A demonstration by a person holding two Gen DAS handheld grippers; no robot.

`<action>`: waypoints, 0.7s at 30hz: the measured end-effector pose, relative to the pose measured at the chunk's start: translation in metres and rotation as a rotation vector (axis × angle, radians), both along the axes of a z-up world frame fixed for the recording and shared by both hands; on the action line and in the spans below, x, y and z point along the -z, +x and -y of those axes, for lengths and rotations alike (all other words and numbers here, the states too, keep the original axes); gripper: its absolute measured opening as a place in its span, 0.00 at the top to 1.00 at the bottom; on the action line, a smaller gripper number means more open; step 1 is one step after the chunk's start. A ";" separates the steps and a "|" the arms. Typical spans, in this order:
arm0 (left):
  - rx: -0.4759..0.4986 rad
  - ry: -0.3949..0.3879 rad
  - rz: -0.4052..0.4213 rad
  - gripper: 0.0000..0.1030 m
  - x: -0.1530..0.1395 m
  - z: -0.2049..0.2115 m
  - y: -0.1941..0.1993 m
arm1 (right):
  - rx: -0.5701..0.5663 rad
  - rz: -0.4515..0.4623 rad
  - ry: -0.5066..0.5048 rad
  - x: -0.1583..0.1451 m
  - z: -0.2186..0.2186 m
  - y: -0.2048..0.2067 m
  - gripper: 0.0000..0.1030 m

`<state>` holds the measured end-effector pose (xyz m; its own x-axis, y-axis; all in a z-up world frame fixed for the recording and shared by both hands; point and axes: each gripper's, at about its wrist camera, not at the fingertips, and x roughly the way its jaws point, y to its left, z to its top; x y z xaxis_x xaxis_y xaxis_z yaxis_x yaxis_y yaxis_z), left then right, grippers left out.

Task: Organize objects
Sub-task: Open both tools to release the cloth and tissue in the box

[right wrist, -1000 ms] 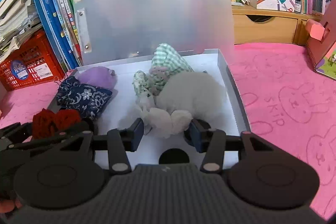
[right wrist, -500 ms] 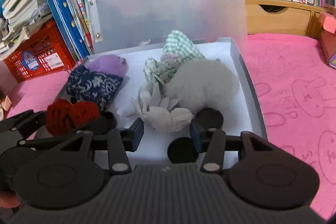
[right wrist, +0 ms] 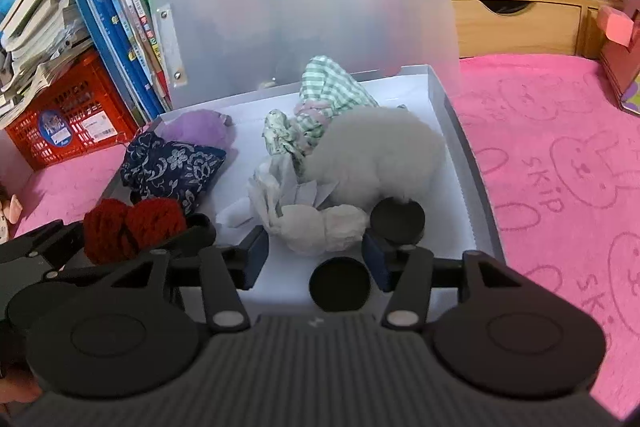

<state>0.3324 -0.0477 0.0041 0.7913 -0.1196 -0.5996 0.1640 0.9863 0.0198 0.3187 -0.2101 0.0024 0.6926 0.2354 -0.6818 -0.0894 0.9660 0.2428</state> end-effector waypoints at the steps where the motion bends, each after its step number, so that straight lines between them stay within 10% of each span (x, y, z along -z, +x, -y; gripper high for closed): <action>1: 0.002 -0.002 -0.001 0.19 0.000 0.000 0.000 | 0.002 0.001 0.006 0.000 0.001 0.000 0.34; 21: -0.025 -0.047 -0.042 0.13 -0.004 -0.004 -0.009 | 0.030 0.042 0.013 -0.014 0.002 -0.013 0.21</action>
<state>0.3234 -0.0438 0.0079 0.7688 -0.1289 -0.6263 0.1394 0.9897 -0.0326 0.3061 -0.2124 0.0168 0.7275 0.2230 -0.6489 -0.0709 0.9651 0.2523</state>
